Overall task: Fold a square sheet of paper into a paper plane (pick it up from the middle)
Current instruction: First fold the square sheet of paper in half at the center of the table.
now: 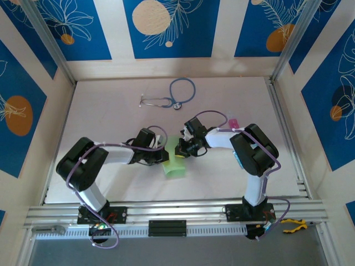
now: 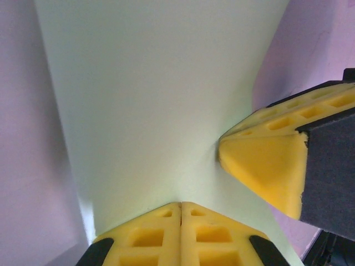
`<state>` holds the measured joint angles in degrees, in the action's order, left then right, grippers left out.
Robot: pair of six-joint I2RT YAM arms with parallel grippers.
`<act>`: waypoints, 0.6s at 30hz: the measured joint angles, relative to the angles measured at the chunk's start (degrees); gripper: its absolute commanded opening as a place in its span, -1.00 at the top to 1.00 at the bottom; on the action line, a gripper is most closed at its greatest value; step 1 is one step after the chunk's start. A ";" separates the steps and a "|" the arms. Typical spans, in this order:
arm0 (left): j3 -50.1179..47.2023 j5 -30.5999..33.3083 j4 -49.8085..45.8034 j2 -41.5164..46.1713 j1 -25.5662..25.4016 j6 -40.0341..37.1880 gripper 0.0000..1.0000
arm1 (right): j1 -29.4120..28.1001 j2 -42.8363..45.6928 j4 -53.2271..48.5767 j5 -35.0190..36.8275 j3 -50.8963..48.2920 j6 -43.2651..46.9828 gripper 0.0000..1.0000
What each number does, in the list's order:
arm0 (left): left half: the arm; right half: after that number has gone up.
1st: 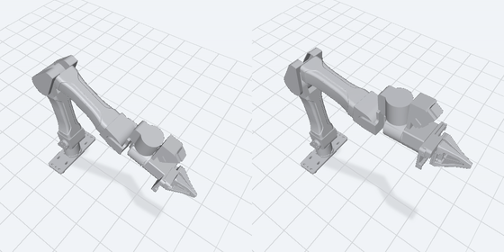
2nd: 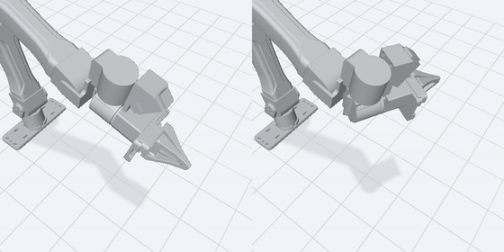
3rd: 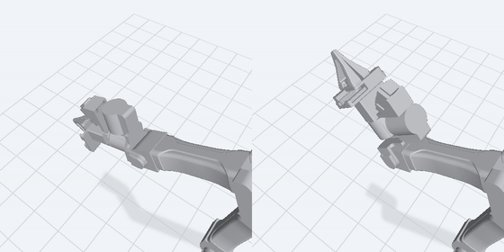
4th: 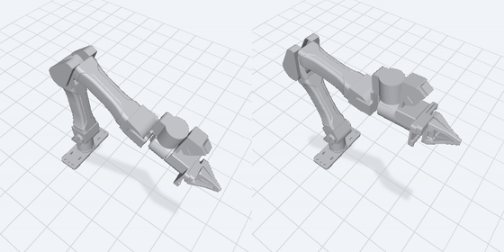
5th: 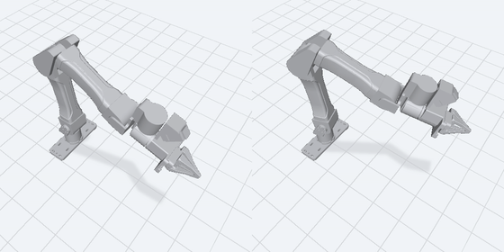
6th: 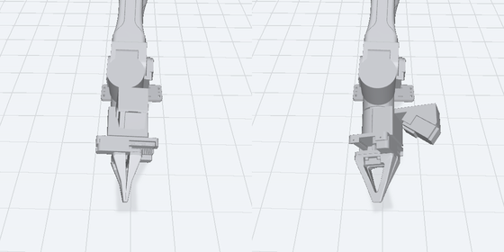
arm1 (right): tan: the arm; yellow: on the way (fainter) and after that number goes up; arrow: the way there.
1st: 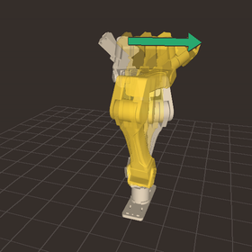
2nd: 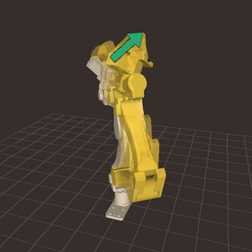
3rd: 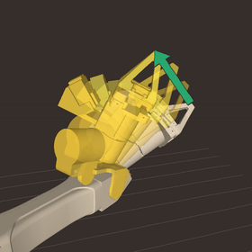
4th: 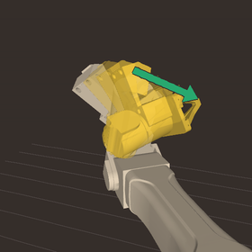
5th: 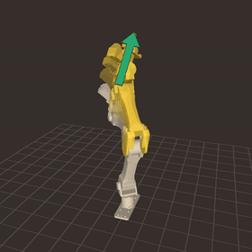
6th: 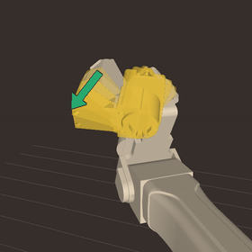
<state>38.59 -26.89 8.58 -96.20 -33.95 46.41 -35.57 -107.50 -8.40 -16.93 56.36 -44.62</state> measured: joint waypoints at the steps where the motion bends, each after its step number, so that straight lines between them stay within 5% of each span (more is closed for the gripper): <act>1: 0.00 0.07 -0.81 0.52 0.04 0.07 1.00 | 0.00 0.00 0.00 0.00 0.00 0.00 1.00; 18: -1.53 -0.68 -5.14 4.98 0.04 1.22 1.00 | 0.00 0.00 -0.02 0.02 0.00 -0.02 1.00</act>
<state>37.06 -27.57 3.44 -91.22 -33.91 47.64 -35.57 -107.50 -8.43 -16.91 56.36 -44.64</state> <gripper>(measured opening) 0.061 0.045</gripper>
